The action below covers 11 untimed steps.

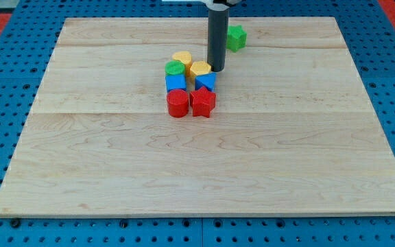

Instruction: Slide the green star diagonally top left to the red circle

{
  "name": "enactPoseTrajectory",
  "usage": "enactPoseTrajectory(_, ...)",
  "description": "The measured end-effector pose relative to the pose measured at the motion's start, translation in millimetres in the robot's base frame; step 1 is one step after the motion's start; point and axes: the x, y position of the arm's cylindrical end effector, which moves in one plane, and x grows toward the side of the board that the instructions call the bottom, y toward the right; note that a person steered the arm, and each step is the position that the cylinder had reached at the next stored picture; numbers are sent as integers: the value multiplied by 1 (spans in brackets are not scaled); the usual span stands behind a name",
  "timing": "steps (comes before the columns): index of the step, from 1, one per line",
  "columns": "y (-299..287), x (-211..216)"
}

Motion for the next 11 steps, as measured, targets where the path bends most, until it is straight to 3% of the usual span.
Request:
enactPoseTrajectory(2, 74, -49)
enactPoseTrajectory(6, 109, -88)
enactPoseTrajectory(8, -19, -77)
enactPoseTrajectory(11, -106, -81)
